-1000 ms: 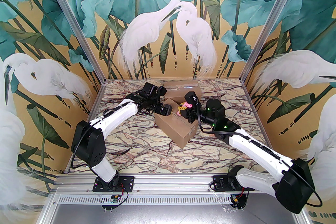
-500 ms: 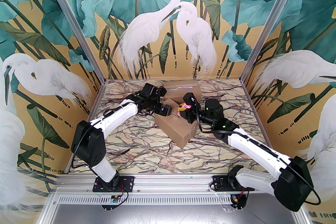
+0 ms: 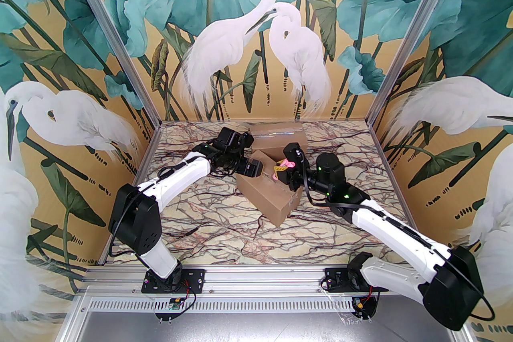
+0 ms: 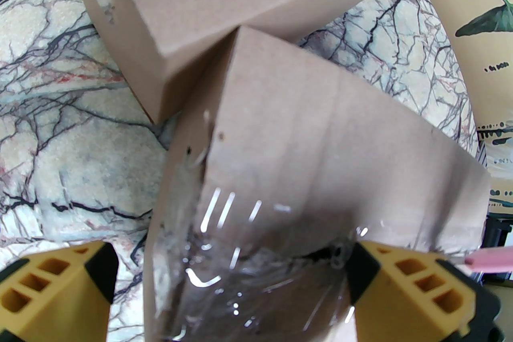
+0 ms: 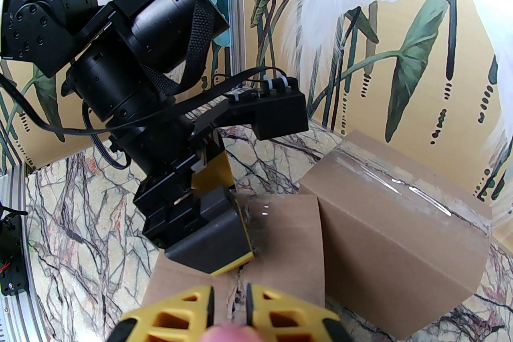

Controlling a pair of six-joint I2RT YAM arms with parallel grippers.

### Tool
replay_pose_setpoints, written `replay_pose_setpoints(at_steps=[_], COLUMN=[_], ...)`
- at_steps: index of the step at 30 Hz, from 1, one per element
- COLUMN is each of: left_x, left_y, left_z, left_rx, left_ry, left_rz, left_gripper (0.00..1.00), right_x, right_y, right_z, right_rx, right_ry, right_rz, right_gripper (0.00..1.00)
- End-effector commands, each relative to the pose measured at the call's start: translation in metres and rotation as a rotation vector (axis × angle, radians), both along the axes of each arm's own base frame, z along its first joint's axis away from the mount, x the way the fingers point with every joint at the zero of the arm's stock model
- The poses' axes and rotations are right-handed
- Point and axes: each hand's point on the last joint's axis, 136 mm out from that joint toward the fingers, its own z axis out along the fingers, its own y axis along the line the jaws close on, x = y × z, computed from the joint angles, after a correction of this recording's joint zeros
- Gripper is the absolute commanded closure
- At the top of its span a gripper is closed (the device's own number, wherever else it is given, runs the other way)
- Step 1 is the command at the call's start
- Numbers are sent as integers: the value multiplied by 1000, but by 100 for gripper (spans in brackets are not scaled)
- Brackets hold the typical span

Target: Unpack the express box

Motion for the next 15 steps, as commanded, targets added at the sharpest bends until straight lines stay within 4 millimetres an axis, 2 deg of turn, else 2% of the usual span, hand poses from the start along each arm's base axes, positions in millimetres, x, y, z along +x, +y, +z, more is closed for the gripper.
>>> replay_pose_setpoints(at_steps=[1,10,15], left_x=[-3,-1,-3], left_y=[28,33,29], left_z=[-41,-41,-40], left_rx=[134,125,107], left_ry=[77,82,83], left_rz=[67,81,56], left_gripper=[1,1,1], right_x=[-16,-24,-24], right_y=[-8,-10,-13], right_z=[-31,-46,-38], right_rx=[-67,-109,-91], right_ry=[97,159,145], right_rz=[10,25,4], right_gripper=[100,100,100])
